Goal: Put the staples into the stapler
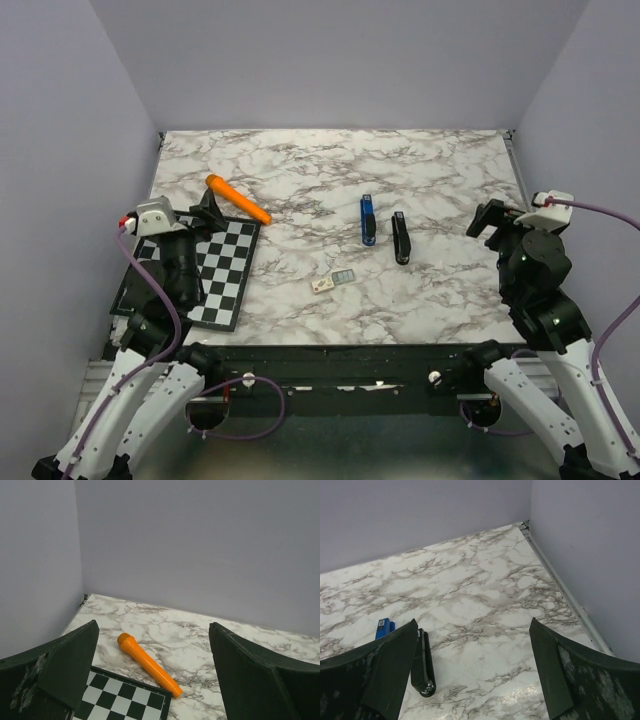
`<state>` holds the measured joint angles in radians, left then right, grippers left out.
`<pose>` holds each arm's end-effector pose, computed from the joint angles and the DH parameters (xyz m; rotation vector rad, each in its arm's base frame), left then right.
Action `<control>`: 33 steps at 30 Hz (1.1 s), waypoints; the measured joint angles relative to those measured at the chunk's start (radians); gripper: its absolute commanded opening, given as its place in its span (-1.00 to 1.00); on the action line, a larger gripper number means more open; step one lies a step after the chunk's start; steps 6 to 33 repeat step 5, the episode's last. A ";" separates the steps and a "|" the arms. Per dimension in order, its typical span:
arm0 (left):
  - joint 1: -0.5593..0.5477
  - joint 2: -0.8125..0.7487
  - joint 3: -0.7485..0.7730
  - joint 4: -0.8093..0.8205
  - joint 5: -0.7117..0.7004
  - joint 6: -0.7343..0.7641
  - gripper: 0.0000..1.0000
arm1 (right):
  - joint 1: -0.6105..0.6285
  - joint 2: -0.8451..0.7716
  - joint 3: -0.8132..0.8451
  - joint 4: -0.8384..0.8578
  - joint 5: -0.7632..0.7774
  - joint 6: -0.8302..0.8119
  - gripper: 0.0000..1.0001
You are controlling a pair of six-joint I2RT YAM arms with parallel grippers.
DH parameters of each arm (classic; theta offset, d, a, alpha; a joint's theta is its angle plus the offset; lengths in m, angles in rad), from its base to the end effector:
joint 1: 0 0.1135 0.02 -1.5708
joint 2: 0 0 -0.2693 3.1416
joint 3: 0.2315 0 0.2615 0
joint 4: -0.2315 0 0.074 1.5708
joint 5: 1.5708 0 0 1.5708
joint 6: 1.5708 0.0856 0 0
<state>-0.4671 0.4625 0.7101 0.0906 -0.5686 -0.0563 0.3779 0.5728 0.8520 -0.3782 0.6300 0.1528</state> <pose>0.1537 -0.0259 0.4027 -0.2380 1.2659 -0.0988 0.1713 0.0137 0.3731 0.2867 1.6271 -0.1219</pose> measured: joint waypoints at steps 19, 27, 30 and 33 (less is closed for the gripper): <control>0.000 0.052 -0.006 0.018 -0.002 -0.003 0.98 | 0.000 -0.014 -0.010 0.018 0.010 -0.005 0.99; 0.000 0.052 -0.006 0.018 -0.002 -0.003 0.98 | 0.000 -0.014 -0.010 0.018 0.010 -0.005 0.99; 0.000 0.052 -0.006 0.018 -0.002 -0.003 0.98 | 0.000 -0.014 -0.010 0.018 0.010 -0.005 0.99; 0.000 0.052 -0.006 0.018 -0.002 -0.003 0.98 | 0.000 -0.014 -0.010 0.018 0.010 -0.005 0.99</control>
